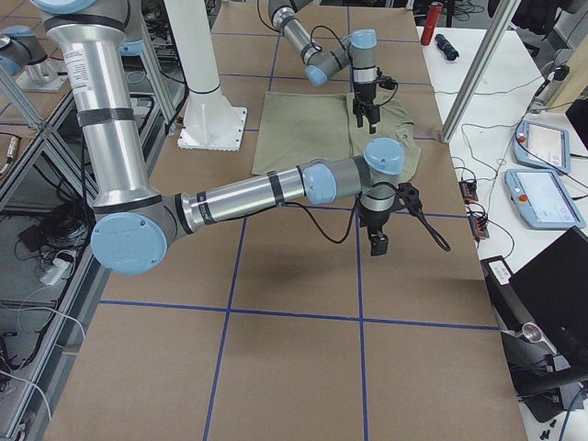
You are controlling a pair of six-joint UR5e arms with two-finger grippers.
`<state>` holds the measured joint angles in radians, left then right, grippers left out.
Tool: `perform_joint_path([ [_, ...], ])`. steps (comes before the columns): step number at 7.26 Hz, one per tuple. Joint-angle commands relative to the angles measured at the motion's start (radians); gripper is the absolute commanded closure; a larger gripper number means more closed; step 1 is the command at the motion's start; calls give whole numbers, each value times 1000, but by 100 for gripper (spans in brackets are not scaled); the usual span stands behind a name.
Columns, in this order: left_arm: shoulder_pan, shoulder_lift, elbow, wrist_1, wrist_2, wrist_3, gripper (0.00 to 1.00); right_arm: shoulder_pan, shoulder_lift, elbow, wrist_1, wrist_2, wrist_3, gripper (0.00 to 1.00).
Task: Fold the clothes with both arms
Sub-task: 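Release the sleeve and move both grippers toward the shirt hem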
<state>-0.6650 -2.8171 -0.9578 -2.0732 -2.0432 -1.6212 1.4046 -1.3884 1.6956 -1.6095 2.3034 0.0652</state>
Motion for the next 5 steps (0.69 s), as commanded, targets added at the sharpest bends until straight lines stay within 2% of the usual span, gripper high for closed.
perform_joint_path([
  [1, -1, 184, -322, 171, -18, 108, 0, -24, -1, 19, 2, 53, 76, 0],
  [2, -1, 258, -407, 173, -18, 125, 0, -56, -9, 54, 2, 57, 143, 0],
  [4, -1, 420, -589, 173, -20, 180, 0, -197, -30, 204, 5, 44, 421, 0],
  [5, -2, 535, -713, 173, -20, 231, 0, -302, -46, 292, 13, -11, 585, 0],
])
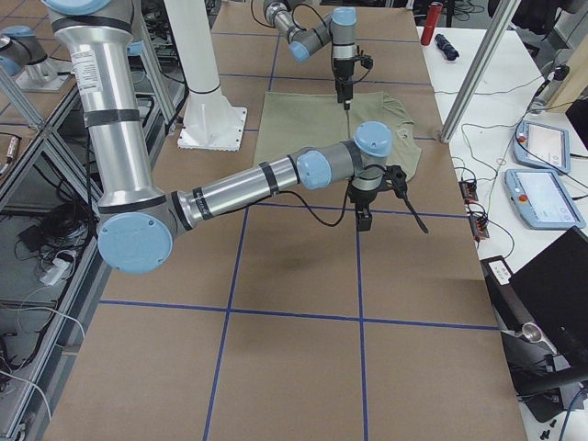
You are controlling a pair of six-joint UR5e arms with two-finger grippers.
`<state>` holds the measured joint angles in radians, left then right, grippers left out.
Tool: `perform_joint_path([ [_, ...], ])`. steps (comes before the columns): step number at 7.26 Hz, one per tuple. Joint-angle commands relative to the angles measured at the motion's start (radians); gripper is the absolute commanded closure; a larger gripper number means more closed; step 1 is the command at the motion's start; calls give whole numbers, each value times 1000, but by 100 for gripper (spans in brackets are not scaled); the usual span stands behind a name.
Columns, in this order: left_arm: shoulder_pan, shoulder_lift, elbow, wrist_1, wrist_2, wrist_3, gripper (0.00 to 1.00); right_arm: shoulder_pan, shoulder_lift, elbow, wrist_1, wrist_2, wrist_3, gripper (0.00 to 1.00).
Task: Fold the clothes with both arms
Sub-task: 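Release the sleeve and move both grippers toward the shirt hem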
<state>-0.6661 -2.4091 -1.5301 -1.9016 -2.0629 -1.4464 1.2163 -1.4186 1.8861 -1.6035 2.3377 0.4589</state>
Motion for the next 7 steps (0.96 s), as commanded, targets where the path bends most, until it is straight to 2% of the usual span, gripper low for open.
perform_joint_path([
  [1, 0, 219, -239, 1, 0, 81, 0, -242, -52, 155, 127, -137, 409, 0],
  [2, 6, 311, -328, -8, 1, 98, 0, -374, -148, 159, 377, -235, 633, 0],
  [3, 20, 382, -390, -17, 12, 100, 0, -491, -268, 157, 622, -333, 774, 0],
  [4, 45, 471, -442, -54, 32, 90, 0, -567, -336, 160, 749, -381, 887, 0],
  [5, 83, 602, -497, -171, 90, 63, 0, -653, -379, 189, 784, -462, 967, 0],
  [6, 155, 711, -516, -312, 157, -47, 0, -752, -419, 218, 784, -572, 1053, 0],
  [7, 268, 788, -515, -379, 276, -107, 1, -811, -442, 225, 784, -650, 1085, 0],
])
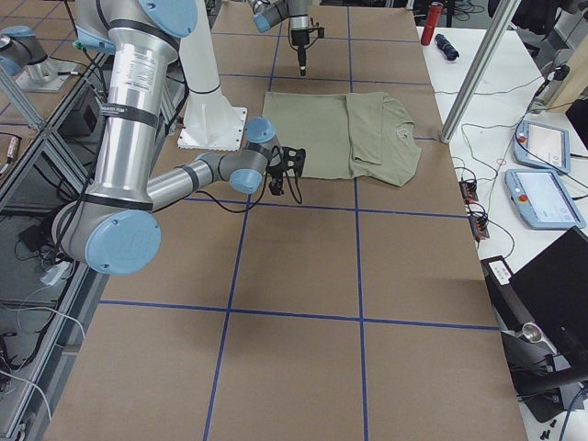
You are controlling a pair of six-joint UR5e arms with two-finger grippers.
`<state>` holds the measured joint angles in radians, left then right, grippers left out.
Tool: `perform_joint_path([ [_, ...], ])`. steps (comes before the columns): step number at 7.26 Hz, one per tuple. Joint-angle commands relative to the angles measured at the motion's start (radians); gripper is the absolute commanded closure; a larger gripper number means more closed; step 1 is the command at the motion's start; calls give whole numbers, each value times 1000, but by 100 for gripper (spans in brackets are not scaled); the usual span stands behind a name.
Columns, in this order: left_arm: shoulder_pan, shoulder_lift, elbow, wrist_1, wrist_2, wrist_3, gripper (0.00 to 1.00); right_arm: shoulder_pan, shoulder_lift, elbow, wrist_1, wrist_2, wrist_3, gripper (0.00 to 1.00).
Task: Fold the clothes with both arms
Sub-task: 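Release the sleeve and move both grippers toward the shirt hem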
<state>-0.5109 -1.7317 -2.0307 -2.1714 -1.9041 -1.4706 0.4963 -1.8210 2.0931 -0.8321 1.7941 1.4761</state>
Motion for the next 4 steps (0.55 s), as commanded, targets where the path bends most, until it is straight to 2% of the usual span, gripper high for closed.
perform_joint_path([
  [1, 174, 154, -14, -135, 167, -147, 4, -116, -37, 19, 13, -123, 104, 0],
  [2, 239, 170, -7, -139, 233, -215, 13, -130, -34, 27, 13, -130, 105, 0],
  [3, 270, 181, 0, -133, 258, -230, 19, -136, -32, 27, 13, -130, 105, 0],
  [4, 281, 191, 3, -119, 258, -232, 30, -136, -31, 27, 13, -130, 105, 0],
])
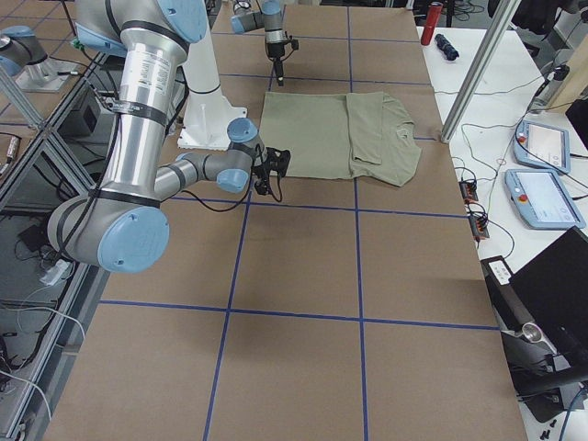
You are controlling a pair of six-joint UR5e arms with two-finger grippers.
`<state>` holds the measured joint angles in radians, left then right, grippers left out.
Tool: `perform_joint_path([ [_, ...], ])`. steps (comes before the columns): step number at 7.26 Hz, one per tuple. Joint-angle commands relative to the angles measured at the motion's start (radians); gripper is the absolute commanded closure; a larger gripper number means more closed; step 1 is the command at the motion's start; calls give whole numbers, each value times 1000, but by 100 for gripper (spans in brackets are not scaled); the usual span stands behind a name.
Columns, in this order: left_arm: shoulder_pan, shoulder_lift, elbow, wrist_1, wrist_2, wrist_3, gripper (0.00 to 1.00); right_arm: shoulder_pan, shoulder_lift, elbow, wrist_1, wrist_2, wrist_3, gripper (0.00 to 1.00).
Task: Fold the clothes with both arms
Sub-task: 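Grasp the two hem corners nearest the robot with both grippers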
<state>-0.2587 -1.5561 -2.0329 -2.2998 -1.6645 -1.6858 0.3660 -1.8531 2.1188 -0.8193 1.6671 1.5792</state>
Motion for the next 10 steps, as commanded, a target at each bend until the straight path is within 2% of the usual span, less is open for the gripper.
perform_joint_path([
  [1, 36, 14, 6, 25, 20, -17, 36, -7, 2, 1, 0, -3, 2, 0],
  [6, 90, 14, 39, 26, 20, -15, 36, -13, 2, 0, -1, -3, 1, 0],
  [7, 90, 14, 39, 26, 20, -15, 42, -13, 2, 0, 0, -3, 1, 0],
  [9, 91, 14, 39, 26, 20, -15, 70, -15, 2, 0, -1, -3, 1, 0],
  [10, 91, 14, 39, 28, 20, -15, 77, -16, 2, 0, 0, -3, 2, 0],
])
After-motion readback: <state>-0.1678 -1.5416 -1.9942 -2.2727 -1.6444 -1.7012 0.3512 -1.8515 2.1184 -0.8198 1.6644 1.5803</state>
